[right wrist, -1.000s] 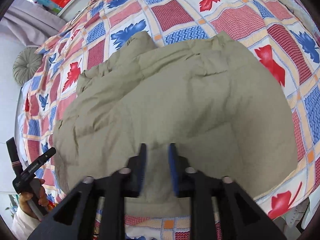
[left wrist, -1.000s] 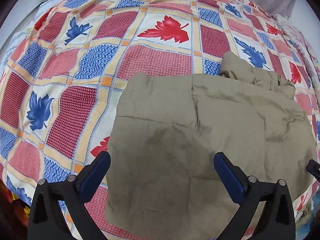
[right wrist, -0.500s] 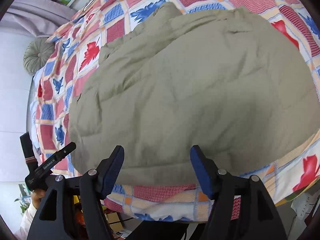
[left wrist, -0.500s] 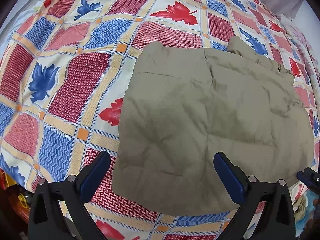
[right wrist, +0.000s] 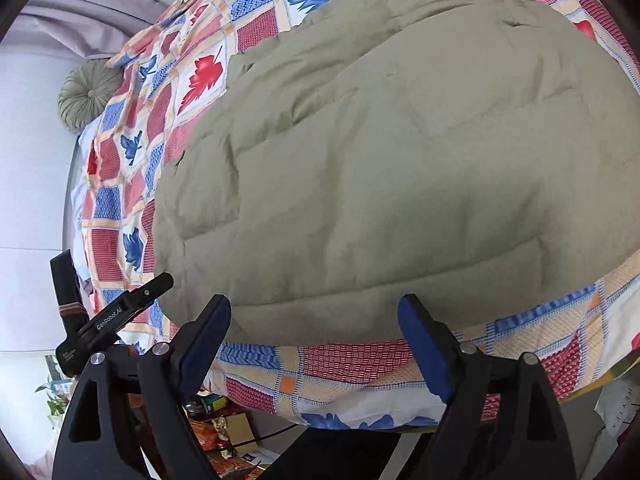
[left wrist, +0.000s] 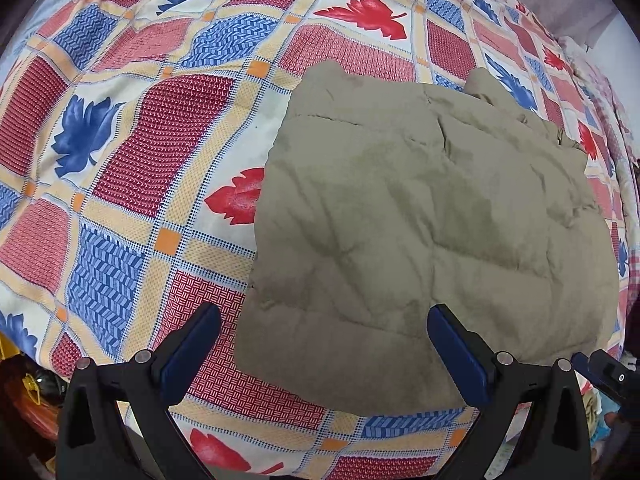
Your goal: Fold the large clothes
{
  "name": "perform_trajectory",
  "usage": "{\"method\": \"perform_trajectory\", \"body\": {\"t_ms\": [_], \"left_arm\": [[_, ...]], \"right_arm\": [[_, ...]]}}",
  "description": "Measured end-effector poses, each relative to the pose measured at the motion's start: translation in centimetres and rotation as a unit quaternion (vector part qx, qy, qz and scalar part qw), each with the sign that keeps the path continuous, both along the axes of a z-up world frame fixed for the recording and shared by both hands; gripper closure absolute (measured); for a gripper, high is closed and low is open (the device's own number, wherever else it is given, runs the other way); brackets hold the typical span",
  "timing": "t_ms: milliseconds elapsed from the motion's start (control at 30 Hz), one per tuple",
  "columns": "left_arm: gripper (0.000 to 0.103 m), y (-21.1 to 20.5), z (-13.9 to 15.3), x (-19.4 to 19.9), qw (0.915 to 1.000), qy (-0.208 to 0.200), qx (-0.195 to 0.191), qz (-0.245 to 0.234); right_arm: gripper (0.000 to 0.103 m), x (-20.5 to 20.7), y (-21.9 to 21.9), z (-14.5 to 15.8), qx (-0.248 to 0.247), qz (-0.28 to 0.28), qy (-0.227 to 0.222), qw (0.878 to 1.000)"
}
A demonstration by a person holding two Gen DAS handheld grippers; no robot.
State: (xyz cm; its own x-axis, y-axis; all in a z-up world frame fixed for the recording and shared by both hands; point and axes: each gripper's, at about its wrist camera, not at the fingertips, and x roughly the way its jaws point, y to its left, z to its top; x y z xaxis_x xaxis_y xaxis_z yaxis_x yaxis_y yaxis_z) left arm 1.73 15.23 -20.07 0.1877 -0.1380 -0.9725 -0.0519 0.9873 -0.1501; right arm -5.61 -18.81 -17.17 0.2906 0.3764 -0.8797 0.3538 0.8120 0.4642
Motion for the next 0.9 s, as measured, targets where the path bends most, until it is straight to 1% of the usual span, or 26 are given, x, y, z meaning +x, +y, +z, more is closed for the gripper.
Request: {"method": "perform_trajectory", "body": {"t_ms": [133, 267, 333, 400, 467, 500, 533, 600, 667, 733, 767, 800, 900], "left_arm": [[0.0, 0.9, 0.1, 0.4, 0.9996, -0.005, -0.026, -0.006], [0.0, 3.0, 0.0, 1.5, 0.9967, -0.013, -0.079, -0.011], [0.0, 4.3, -0.7, 2.5, 0.9936, -0.006, -0.112, -0.011], [0.0, 5.6, -1.8, 3.4, 0.9887, 0.009, -0.149, -0.01], [0.0, 6.5, -3.2, 4.4, 0.9801, 0.027, -0.196, -0.011], [0.0, 6.7, -4.2, 5.0, 0.9729, 0.04, -0.227, -0.012], [0.0, 6.7, -5.1, 5.6, 0.9675, 0.051, -0.247, -0.014], [0.0, 6.1, -6.6, 6.6, 0.9625, 0.065, -0.263, -0.021], [0.0, 4.7, -7.5, 7.6, 0.9545, 0.074, -0.286, -0.041], [0.0, 3.1, -7.6, 8.2, 0.9484, 0.075, -0.302, -0.062], [0.0, 2.1, -7.6, 8.5, 0.943, 0.077, -0.315, -0.077], [0.0, 1.1, -7.5, 8.7, 0.9394, 0.08, -0.321, -0.091], [0.0, -1.6, -7.8, 9.3, 0.9402, 0.092, -0.303, -0.124]], "right_arm": [[0.015, 0.2, 0.6, -0.3, 0.007, 0.007, 0.003, 1.0], [0.015, 0.5, 1.1, -0.5, 0.0, 0.024, 0.014, 1.0], [0.015, 0.6, 1.4, -0.7, 0.004, 0.039, 0.02, 0.999], [0.015, 0.6, 1.7, -0.9, 0.015, 0.047, 0.024, 0.998], [0.015, 0.6, 1.8, -1.0, 0.017, 0.05, 0.029, 0.998], [0.015, 0.6, 1.7, -1.1, 0.019, 0.049, 0.032, 0.998], [0.015, 0.6, 1.6, -1.2, 0.021, 0.048, 0.034, 0.998], [0.015, 0.8, 1.5, -1.4, 0.025, 0.046, 0.038, 0.998], [0.015, 0.9, 1.5, -1.6, 0.024, 0.047, 0.042, 0.998], [0.015, 1.0, 1.6, -1.8, 0.022, 0.049, 0.045, 0.998], [0.015, 1.0, 1.6, -1.9, 0.022, 0.05, 0.047, 0.997], [0.015, 1.1, 1.7, -1.9, 0.022, 0.051, 0.048, 0.997], [0.015, 1.1, 1.8, -2.1, 0.022, 0.054, 0.051, 0.997]]}}
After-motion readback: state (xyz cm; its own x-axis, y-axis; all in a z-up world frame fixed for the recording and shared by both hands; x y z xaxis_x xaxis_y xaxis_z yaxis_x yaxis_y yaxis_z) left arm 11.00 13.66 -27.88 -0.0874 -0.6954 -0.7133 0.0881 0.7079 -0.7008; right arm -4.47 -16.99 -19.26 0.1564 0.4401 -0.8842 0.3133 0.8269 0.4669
